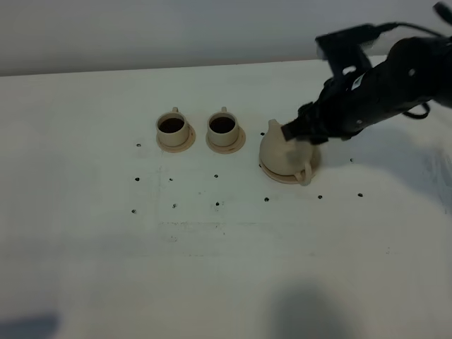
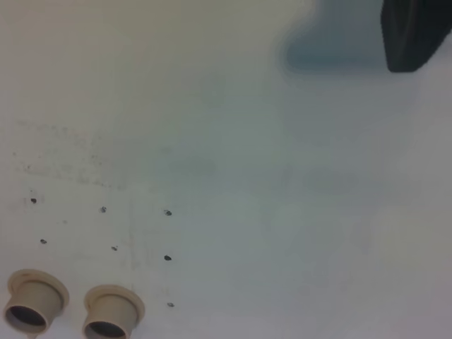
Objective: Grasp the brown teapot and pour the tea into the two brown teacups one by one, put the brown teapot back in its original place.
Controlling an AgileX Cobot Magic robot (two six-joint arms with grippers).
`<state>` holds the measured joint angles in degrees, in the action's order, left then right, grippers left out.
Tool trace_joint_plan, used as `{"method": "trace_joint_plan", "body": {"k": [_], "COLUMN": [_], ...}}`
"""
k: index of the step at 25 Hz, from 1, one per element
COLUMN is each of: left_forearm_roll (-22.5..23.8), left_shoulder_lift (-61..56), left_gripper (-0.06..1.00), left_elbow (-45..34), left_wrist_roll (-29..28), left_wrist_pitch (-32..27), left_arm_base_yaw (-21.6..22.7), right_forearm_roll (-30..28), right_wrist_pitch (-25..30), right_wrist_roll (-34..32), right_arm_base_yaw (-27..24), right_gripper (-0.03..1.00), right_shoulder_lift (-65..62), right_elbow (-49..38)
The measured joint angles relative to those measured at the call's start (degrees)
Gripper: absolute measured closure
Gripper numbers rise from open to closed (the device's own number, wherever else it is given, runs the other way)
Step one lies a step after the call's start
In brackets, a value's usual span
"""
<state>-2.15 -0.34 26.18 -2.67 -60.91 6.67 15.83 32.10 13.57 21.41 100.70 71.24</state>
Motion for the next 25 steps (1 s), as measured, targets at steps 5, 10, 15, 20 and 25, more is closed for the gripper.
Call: {"method": "trace_joint_plan", "body": {"k": [5, 10, 15, 20, 25], "left_forearm_roll": [0.0, 0.0, 0.0, 0.0, 0.0], "left_shoulder_lift": [0.0, 0.0, 0.0, 0.0, 0.0], "left_gripper": [0.63, 0.63, 0.63, 0.63, 0.63], "left_elbow": [0.0, 0.0, 0.0, 0.0, 0.0], "left_wrist_roll": [0.0, 0.0, 0.0, 0.0, 0.0], "left_wrist_pitch": [0.0, 0.0, 0.0, 0.0, 0.0], "left_arm_base_yaw": [0.0, 0.0, 0.0, 0.0, 0.0], "right_forearm_roll": [-1.4, -3.6, -10.5, -16.3, -18.2], "right_wrist_pitch": [0.7, 9.5, 16.9, 21.7, 25.3], "right_wrist_roll": [-2.2, -2.9, -9.7, -13.2, -13.9], "right_arm_base_yaw": [-0.2, -1.2, -1.2, -1.3, -1.3], "right_gripper": [0.54, 0.54, 0.54, 0.54, 0.54], "right_shoulder_lift": [-8.9, -16.6, -25.6, -34.2, -42.7], "right_elbow": [-2.7, -4.2, -4.4, -7.7, -14.1]}}
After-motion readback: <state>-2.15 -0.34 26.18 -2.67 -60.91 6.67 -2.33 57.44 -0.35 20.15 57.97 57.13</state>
